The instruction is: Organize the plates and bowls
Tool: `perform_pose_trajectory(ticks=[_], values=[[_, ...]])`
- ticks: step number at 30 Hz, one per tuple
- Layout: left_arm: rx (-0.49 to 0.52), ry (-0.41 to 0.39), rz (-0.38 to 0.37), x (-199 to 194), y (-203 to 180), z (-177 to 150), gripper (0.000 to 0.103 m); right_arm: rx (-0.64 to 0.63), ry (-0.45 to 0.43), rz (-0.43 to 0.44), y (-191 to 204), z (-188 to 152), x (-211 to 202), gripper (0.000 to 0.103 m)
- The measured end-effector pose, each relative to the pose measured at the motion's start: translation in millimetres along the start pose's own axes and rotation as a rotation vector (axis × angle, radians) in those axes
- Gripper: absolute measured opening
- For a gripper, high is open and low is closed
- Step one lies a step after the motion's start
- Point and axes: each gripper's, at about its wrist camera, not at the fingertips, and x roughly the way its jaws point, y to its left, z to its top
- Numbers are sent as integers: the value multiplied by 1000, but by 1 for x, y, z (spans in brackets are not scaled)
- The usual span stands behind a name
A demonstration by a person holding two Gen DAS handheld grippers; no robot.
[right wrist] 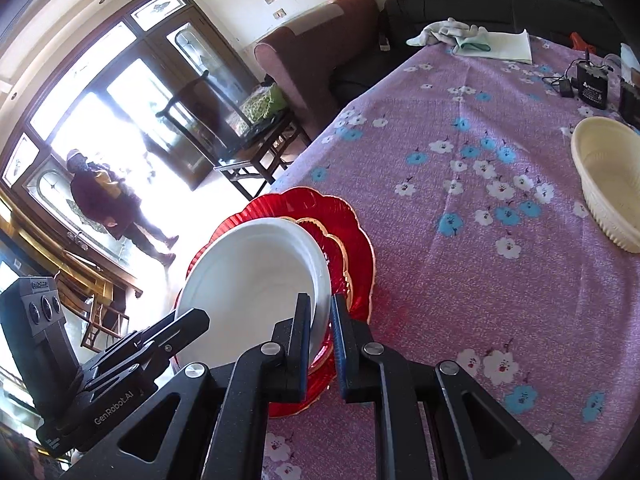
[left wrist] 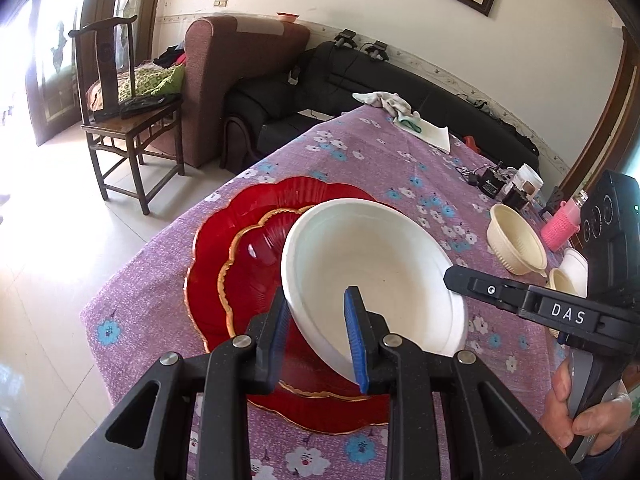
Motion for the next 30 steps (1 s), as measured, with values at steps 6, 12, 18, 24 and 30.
perform_pose_trajectory(ticks=[6,12,18,24,30], values=[[-40,19,16,10,18,0,25,-29,5,-8,11,0,13,13],[-58,27,25,16,24,0,25,-46,14,-10,15,-4,24,14],[-67,30,23,18,26,-1,25,-48,15,6,16,-5,24,15],[-73,21,35,14,28,-1,28,-44,12,21,15,-5,17,15],[-67,-3,47,2,24,2,32,-38,-19,39,15,-4,-5,15]])
